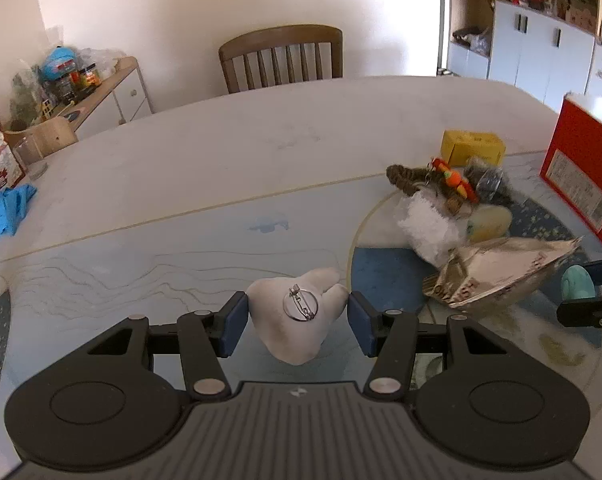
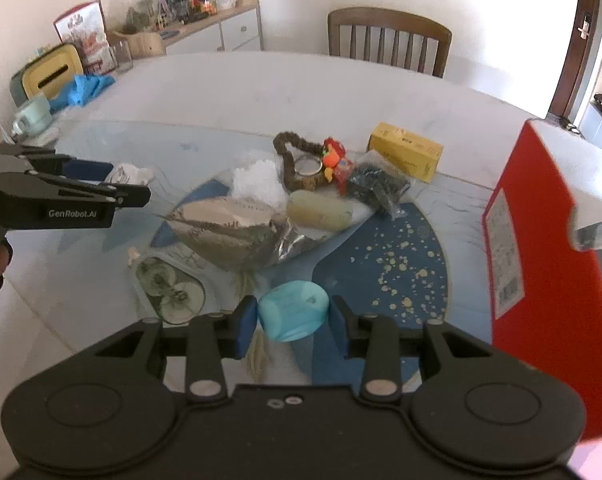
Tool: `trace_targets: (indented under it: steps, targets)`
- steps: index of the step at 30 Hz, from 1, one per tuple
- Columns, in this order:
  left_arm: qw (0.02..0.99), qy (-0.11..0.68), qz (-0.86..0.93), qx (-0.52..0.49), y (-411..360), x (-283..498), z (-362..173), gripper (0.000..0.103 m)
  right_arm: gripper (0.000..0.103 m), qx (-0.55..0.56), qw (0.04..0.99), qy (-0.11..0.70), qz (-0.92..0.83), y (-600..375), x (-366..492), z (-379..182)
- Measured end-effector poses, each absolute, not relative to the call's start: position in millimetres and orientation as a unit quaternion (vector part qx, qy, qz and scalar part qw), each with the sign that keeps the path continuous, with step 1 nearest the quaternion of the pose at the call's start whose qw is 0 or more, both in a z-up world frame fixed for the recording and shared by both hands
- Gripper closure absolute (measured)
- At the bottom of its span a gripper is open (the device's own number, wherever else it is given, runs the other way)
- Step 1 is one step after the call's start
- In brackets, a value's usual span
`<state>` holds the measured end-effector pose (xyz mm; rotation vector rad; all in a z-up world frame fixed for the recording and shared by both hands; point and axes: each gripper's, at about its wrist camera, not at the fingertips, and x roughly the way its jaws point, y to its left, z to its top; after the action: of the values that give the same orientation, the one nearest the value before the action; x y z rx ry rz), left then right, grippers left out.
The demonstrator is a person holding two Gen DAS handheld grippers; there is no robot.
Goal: Organize objects
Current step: 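Carry the plush tooth and teal soap box over the shoebox with both tools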
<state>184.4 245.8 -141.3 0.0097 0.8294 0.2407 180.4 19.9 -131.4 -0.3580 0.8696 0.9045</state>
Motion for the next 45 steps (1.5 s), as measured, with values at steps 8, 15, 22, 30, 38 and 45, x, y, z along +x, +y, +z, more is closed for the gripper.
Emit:
trace_targets:
  steps: [8, 15, 22, 30, 38, 45]
  targets:
    - [0.906, 0.407, 0.113, -0.015, 231.4, 169.4, -110.1, 0.049, 0.066, -0.154, 0.800, 0.391, 0.429, -4.7, 175.0, -104.1]
    - [0.908, 0.407, 0.095, -0.022, 201.1, 165.8, -81.7, 0.049, 0.066, -0.145, 0.807, 0.379, 0.429, -30.7, 174.1, -78.8]
    - [0.916, 0.395, 0.058, -0.020, 158.7, 173.3, -54.3, 0.049, 0.066, -0.124, 0.820, 0.367, 0.423, -60.5, 181.1, -54.9]
    - [0.922, 0.386, 0.010, -0.012, 102.8, 190.4, -34.6, 0.049, 0.066, -0.108, 0.834, 0.355, 0.408, -100.4, 201.3, -38.5]
    - [0.922, 0.386, -0.026, 0.008, 51.7, 209.2, -29.6, 0.049, 0.066, -0.105, 0.845, 0.352, 0.389, -142.7, 225.3, -35.9]
    - [0.920, 0.387, -0.051, 0.032, 3.1, 229.1, -27.6, 0.049, 0.066, -0.103, 0.851, 0.355, 0.372, -178.6, 251.0, -39.7]
